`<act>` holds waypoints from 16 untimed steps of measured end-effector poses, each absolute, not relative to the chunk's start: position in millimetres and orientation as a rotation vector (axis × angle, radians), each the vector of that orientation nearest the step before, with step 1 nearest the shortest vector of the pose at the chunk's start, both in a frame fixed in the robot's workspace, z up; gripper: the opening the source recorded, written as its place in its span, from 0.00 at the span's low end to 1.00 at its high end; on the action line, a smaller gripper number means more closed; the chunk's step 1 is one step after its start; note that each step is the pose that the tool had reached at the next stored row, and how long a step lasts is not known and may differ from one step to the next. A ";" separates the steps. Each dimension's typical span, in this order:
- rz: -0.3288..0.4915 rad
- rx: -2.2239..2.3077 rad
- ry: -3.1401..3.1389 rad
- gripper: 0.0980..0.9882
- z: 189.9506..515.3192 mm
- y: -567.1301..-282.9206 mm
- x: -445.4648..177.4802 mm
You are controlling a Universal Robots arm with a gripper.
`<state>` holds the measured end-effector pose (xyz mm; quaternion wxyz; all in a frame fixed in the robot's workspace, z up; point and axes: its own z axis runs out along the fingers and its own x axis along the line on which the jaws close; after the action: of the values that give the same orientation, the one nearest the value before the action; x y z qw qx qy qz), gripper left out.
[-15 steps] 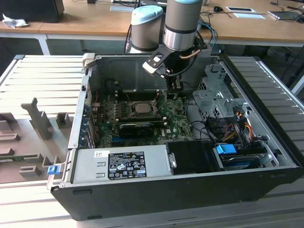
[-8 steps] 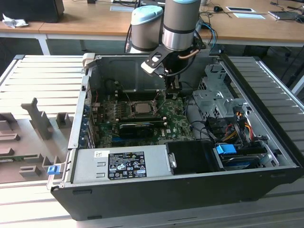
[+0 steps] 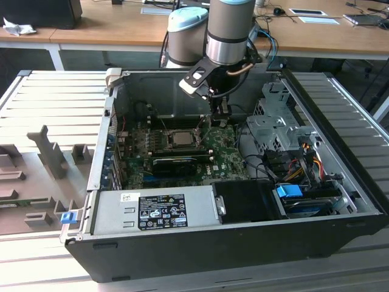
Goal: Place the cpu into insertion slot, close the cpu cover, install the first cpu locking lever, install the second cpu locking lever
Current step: 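Close the cpu cover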
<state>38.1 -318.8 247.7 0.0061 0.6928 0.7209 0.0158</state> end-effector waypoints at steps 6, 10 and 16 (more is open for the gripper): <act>0.049 2.168 2.256 0.01 247.7 -318.8 35.8; 0.049 2.168 2.256 0.01 247.8 -318.8 34.5; 0.049 2.168 2.256 0.01 247.7 -318.8 33.2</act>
<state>33.2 -318.8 247.7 0.0062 0.6928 0.7210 0.0158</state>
